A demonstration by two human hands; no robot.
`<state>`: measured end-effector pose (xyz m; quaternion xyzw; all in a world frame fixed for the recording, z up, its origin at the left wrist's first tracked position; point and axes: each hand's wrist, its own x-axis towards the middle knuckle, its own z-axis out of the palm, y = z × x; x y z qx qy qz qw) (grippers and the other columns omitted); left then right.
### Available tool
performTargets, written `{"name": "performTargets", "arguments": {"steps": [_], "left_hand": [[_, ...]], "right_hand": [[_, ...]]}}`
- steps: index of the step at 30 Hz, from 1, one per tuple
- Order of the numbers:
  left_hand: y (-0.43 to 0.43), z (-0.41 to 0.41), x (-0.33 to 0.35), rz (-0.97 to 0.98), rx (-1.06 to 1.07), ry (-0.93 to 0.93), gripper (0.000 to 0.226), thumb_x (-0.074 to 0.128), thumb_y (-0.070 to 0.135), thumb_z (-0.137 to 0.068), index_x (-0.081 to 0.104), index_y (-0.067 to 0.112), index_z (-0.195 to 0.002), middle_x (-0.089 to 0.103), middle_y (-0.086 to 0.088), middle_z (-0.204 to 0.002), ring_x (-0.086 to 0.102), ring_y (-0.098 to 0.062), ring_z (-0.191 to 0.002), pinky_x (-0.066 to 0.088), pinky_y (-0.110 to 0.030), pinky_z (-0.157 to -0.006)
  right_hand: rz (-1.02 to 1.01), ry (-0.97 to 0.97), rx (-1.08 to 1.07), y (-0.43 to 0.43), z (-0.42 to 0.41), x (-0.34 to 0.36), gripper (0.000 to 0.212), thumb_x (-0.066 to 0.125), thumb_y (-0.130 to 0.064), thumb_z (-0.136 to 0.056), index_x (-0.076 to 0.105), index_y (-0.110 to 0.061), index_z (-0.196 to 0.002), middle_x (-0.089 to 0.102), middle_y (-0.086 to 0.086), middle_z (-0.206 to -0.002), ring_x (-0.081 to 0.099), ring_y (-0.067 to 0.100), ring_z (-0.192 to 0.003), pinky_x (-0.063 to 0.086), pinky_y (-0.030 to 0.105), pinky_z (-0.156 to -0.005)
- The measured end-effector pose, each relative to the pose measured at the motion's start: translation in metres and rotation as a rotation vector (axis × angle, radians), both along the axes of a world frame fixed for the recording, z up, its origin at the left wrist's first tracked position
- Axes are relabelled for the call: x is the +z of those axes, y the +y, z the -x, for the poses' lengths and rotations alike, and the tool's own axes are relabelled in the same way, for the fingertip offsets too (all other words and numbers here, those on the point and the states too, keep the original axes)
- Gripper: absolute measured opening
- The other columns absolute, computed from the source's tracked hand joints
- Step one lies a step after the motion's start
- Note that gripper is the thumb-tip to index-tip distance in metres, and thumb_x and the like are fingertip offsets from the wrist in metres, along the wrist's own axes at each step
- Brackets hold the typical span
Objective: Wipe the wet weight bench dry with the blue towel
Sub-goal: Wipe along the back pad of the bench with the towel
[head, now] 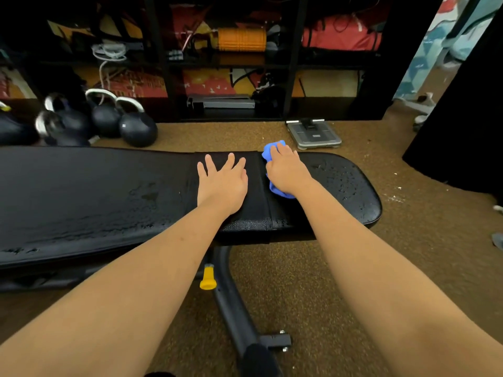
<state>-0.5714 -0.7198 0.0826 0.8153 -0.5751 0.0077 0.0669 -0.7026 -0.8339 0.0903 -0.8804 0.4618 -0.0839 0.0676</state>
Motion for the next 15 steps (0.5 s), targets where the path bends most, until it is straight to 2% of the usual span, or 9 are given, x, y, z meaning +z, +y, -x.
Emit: {"name": "performTargets", "arguments": {"steps": [3,5,7,9,11,13,15], "left_hand": [[0.0,0.001,0.001,0.002,-0.005,0.006,0.052,0.013,0.04,-0.106,0.013,0.032,-0.158,0.009,0.005,-0.166,-0.002,-0.047,-0.149,0.002,-0.059,-0.121],[0.001,0.002,0.001,0.003,-0.006,0.004,0.052,0.013,0.04,-0.106,0.013,0.031,-0.158,0.009,0.004,-0.166,-0.002,-0.047,-0.149,0.003,-0.059,-0.12],[0.002,0.002,0.001,0.014,-0.009,-0.001,0.052,0.013,0.04,-0.106,0.014,0.031,-0.158,0.01,0.004,-0.166,-0.001,-0.047,-0.149,0.003,-0.06,-0.12],[0.002,0.001,0.001,0.02,-0.01,-0.009,0.053,0.013,0.04,-0.106,0.014,0.03,-0.158,0.01,0.003,-0.166,-0.001,-0.047,-0.149,0.004,-0.06,-0.12],[0.002,0.002,0.001,0.009,-0.011,-0.012,0.053,0.013,0.04,-0.106,0.013,0.031,-0.158,0.01,0.004,-0.166,0.0,-0.047,-0.149,0.004,-0.06,-0.12],[0.001,0.001,0.0,0.006,-0.008,-0.015,0.053,0.013,0.041,-0.106,0.012,0.031,-0.158,0.009,0.004,-0.166,-0.001,-0.046,-0.149,0.004,-0.06,-0.12],[0.0,0.0,-0.001,0.009,-0.005,-0.006,0.053,0.012,0.041,-0.106,0.011,0.032,-0.158,0.008,0.005,-0.166,-0.002,-0.046,-0.149,0.003,-0.059,-0.12]], "right_hand": [[0.077,-0.044,0.042,0.046,0.021,-0.006,0.039,0.035,-0.021,-0.097,0.045,0.0,-0.129,0.042,0.016,-0.137,0.041,0.032,-0.122,0.032,0.045,-0.106],[0.095,0.016,0.086,0.09,0.039,-0.013,0.053,0.021,-0.029,-0.095,0.044,-0.001,-0.135,0.038,0.017,-0.145,0.035,0.033,-0.132,0.029,0.047,-0.111],[0.086,0.076,0.127,0.121,0.051,-0.018,0.076,0.001,-0.035,-0.087,0.042,0.0,-0.141,0.028,0.017,-0.155,0.022,0.033,-0.144,0.019,0.049,-0.117],[0.068,0.056,0.133,0.117,0.049,-0.014,0.081,-0.002,-0.036,-0.084,0.037,-0.001,-0.145,0.025,0.015,-0.157,0.019,0.032,-0.146,0.017,0.048,-0.118],[0.065,0.036,0.136,0.092,0.038,-0.008,0.066,0.009,-0.033,-0.093,0.036,-0.001,-0.144,0.029,0.015,-0.154,0.024,0.031,-0.143,0.022,0.046,-0.116],[0.082,0.069,0.136,0.051,0.017,-0.007,0.047,0.031,-0.025,-0.101,0.037,-0.002,-0.141,0.027,0.014,-0.154,0.026,0.03,-0.139,0.025,0.044,-0.112],[0.078,0.117,0.108,0.014,-0.006,-0.004,0.047,0.041,-0.024,-0.1,0.037,0.0,-0.141,0.023,0.015,-0.155,0.025,0.031,-0.138,0.026,0.045,-0.11]]}}
